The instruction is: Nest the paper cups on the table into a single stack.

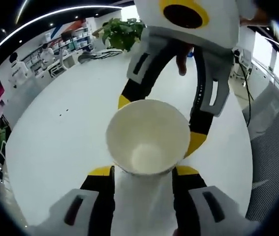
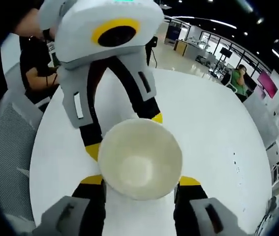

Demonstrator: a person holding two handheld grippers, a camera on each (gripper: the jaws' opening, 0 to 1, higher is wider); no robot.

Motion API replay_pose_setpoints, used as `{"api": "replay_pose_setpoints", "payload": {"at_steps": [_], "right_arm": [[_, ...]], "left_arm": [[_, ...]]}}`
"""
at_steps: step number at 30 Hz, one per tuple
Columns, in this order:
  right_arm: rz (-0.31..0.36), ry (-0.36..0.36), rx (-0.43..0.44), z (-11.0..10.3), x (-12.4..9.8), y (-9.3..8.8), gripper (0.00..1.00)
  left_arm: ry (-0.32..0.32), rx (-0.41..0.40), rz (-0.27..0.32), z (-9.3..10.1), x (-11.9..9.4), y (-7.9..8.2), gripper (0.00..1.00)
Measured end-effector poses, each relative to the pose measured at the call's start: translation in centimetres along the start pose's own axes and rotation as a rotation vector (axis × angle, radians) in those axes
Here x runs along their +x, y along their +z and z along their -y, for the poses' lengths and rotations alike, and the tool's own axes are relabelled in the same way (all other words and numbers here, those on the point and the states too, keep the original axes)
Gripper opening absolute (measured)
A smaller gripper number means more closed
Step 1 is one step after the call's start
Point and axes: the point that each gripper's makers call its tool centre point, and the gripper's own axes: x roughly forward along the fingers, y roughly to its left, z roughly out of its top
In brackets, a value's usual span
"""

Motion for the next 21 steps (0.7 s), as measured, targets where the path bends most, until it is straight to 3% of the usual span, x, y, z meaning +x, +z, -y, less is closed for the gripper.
{"api": "replay_pose_setpoints", "payload": {"at_steps": [1, 4, 10, 21], "right_arm": [[0.003, -0.001, 0.011, 0.0, -0.1, 0.0, 0.68], [0.006, -0.024, 0.033, -0.3, -0.7, -0.5, 0.72], [0.021, -0.034, 0.091, -0.2, -0.8, -0.7, 0.73], [0.016, -0.067, 0.136, -0.4, -1.7, -1.7, 0.74]], "left_arm": [[0.004, -0.007, 0.0, -0.1, -0.1, -0.1, 0.47], [0.025, -0.068, 0.016, -0.2, -1.1, -0.8, 0.49], [0.045, -0.105, 0.027, 0.5, -2.3, -0.8, 0.52], [0.083, -0.15, 0.058, -0.2, -4.1, -1.1, 0.53]]}}
